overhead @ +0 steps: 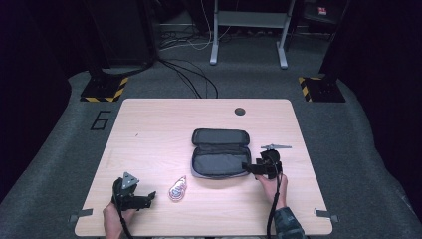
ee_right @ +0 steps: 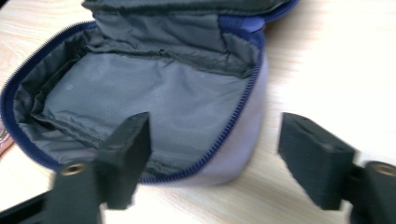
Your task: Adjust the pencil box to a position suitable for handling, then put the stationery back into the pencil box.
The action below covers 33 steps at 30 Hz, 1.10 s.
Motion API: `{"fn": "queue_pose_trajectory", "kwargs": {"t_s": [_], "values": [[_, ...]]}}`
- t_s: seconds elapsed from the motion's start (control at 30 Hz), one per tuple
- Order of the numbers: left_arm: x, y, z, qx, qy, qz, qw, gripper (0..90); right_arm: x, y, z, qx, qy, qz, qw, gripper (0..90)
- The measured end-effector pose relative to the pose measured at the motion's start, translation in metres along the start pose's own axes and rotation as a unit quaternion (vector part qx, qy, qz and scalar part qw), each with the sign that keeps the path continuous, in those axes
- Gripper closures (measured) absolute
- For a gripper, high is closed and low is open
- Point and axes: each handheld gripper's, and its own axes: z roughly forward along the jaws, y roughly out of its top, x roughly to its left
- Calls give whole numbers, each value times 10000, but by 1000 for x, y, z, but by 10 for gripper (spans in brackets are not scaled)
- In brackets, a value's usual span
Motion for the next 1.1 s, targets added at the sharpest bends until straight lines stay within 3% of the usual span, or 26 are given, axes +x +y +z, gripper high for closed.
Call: {"fn": "queue_pose_trajectory", "kwargs": {"t_s": [0.07, 0.27, 0.47, 0.57, 0.77, 0.9, 0.97, 1.1], "values": [[0, 0, 0, 0, -1, 0, 10000, 20, -2, -2, -8, -111, -64, -5, 9999, 189], [0, 0, 0, 1, -3, -1, 10000, 20, -13, -17, -30, -259, -476, -333, 9980, 123], [0, 0, 0, -30, 14, 13, 10000, 20, -27, -40, -41, -211, -835, -420, 9954, 61], [1, 1, -1, 50, -49, 22, 10000, 20, -36, -52, -43, -103, -977, -354, 9945, 44], [1, 0, 0, -12, -10, -9, 10000, 19, -47, -70, -44, -8, -1257, -378, 9913, 30], [0, 0, 1, -59, 22, -79, 9999, 19, -50, -73, -45, -80, -1341, -550, 9894, 25], [-2, 1, 1, -2, 82, -152, 9999, 19, -50, -75, -43, -112, -1446, -746, 9866, 17], [-8, 2, 3, -54, 264, -312, 9992, 19, -50, -75, -41, -141, -1378, -822, 9869, 0]]}}
